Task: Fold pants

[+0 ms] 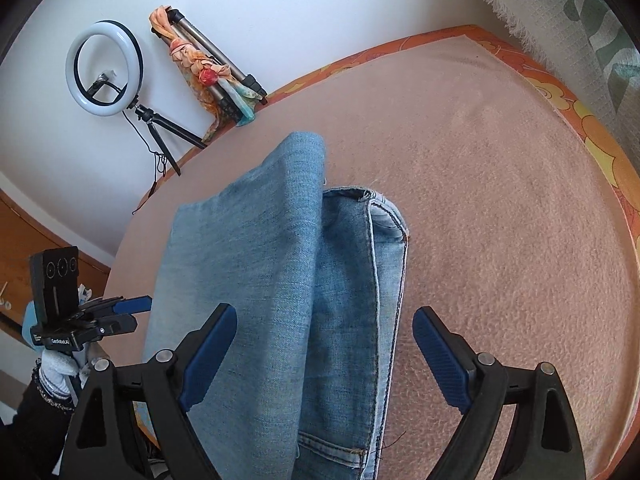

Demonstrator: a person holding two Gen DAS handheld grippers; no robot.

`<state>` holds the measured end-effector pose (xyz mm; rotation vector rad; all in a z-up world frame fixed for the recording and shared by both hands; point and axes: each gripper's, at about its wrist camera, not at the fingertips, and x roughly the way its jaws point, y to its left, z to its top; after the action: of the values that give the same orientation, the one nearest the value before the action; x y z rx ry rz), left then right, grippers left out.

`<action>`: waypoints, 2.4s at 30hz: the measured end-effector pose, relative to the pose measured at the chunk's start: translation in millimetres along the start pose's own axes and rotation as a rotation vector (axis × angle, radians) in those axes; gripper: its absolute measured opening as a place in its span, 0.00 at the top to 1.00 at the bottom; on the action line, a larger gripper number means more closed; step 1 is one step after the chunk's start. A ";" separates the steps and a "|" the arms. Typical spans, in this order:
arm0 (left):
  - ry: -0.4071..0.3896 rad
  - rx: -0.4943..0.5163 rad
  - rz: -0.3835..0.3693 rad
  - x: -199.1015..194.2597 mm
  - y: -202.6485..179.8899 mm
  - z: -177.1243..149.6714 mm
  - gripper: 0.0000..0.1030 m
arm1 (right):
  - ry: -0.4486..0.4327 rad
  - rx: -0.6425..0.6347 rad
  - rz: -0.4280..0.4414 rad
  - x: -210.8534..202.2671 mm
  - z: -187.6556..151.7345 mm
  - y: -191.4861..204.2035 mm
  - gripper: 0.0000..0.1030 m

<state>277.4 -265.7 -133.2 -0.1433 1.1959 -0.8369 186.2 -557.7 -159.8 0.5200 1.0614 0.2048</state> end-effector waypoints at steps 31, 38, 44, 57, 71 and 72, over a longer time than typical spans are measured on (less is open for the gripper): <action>-0.073 0.049 0.053 22.4 -1.4 -9.6 0.41 | 0.057 -0.162 -0.030 33.6 1.6 24.0 0.00; -0.095 0.051 0.044 25.0 -1.1 -8.9 0.48 | 0.070 -0.153 -0.086 38.5 5.1 29.0 0.01; -0.110 0.017 0.018 25.4 1.5 -7.3 0.67 | 0.061 -0.145 -0.065 35.3 4.5 37.5 0.41; -0.177 0.024 -0.030 7.4 -7.8 -10.1 0.83 | -0.070 -0.358 -0.319 -2.7 -9.6 113.9 0.80; -0.208 0.068 -0.061 -15.9 -22.2 -8.9 0.86 | -0.136 -0.526 -0.318 -28.1 -15.4 180.8 0.84; -0.212 0.070 -0.061 -17.4 -22.8 -8.3 0.86 | -0.139 -0.533 -0.314 -29.2 -15.4 184.5 0.84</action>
<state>257.0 -267.8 -111.5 -0.2073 0.9667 -0.8927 174.4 -405.7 -50.6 -0.1124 0.8925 0.1623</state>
